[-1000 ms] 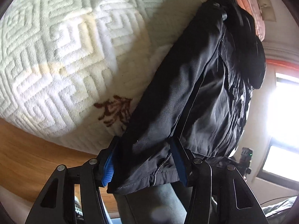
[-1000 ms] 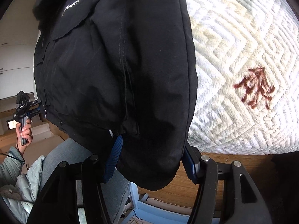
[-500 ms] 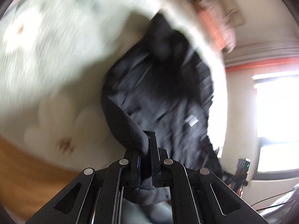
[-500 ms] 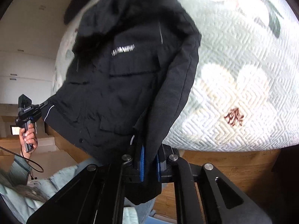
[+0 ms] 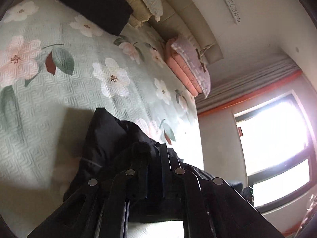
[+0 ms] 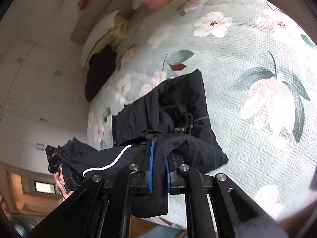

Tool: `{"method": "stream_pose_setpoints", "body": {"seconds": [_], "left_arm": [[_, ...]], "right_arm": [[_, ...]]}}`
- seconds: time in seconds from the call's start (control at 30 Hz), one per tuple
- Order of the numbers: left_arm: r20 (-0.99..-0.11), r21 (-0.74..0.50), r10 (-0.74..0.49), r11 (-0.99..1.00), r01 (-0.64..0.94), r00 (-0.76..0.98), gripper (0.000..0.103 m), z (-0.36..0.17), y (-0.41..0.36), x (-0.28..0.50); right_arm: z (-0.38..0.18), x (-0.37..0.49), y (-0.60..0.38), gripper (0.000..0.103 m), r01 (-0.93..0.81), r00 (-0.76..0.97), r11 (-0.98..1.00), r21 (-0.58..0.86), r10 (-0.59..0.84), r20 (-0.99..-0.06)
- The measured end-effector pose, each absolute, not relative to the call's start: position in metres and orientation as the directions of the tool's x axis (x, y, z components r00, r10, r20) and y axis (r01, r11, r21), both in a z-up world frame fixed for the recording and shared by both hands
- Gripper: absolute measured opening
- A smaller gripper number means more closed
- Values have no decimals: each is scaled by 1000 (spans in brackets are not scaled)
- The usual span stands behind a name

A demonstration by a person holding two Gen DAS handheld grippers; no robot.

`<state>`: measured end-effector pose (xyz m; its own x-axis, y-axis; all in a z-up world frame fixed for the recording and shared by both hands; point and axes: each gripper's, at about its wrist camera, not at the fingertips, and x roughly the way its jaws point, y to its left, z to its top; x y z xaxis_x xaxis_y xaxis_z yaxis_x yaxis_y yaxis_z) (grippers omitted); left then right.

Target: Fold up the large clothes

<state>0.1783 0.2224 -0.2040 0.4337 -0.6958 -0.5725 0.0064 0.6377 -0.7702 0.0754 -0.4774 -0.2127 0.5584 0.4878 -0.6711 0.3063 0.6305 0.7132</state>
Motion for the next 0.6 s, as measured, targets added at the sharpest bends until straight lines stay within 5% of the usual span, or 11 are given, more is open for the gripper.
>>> {"method": "stream_pose_setpoints", "body": {"seconds": [0.2,0.27,0.33,0.4,0.5,0.57,0.6], "left_arm": [[-616,-787,-754,580,-210,227,18,-316,231,250],[-573,-814,-800,531,-234,178,18,-322,247,253],[-552,-826,-819,511,-238,157,18,-313,266,258],[-630,-777,-743,608,-164,226,18,-279,286,266],[-655,-743,-681,660,-113,327,37,-238,319,279],[-693,-688,-628,723,-63,354,58,-221,320,285],[-706,-670,-620,742,-38,341,59,-221,313,288]], "right_arm": [[-271,139,-501,31,492,515,502,711,490,-703],[-265,133,-513,35,515,532,505,692,445,-720],[-252,117,-530,49,544,549,506,669,387,-740],[-244,114,-533,55,554,555,528,644,342,-758],[-233,118,-519,55,529,506,619,580,319,-801],[-236,135,-494,55,490,461,687,536,317,-828],[-236,143,-481,55,462,438,729,505,308,-845]]}}
